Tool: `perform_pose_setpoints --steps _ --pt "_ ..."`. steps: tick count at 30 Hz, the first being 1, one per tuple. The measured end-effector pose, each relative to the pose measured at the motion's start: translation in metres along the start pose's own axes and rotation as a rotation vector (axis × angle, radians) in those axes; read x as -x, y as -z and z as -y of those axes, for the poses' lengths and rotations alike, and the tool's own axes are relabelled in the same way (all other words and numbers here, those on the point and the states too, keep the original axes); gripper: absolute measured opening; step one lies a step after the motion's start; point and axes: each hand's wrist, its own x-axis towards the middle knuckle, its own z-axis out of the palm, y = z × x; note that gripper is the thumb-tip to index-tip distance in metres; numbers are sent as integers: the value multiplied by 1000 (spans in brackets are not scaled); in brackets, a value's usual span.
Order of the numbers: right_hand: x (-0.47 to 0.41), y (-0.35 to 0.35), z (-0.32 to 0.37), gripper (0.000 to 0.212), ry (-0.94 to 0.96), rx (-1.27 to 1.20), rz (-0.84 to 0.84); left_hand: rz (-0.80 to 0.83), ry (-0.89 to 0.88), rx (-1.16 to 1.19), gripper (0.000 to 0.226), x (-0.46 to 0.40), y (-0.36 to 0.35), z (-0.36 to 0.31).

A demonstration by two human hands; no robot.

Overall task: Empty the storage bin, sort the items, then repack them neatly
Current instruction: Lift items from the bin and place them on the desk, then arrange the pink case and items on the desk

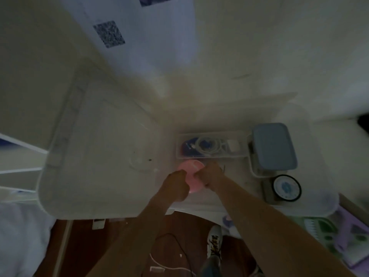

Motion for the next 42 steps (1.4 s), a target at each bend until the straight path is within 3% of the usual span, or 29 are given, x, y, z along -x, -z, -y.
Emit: perform_pose_setpoints --steps 6,8,12,16,20,23,26,33,37,42 --pt "5 9 1 53 98 156 103 -27 -33 4 43 5 0 1" --pt "21 27 4 51 197 251 62 -90 -66 28 42 12 4 -6" --pt "80 90 -15 43 434 89 -222 -263 -292 66 37 25 17 -62" --pt "153 181 -80 25 418 -239 -585 -292 -555 47 54 45 0 -175" --pt "201 253 -179 19 254 -458 -783 -244 -791 15 40 75 -55 -282" --pt "222 277 -254 20 87 -488 -856 -172 -898 -2 39 93 -110 -333" --pt "224 277 -313 24 -37 -477 -845 -30 -853 -87 43 101 -161 -362" --pt "212 300 -393 38 -145 -567 -752 101 -668 -198 47 95 -233 -400" --pt "206 344 -425 41 -175 -685 -870 79 -664 -295 52 83 -259 -425" --pt "206 403 -471 38 -351 -614 -1142 4 -728 -306 47 73 -292 -449"
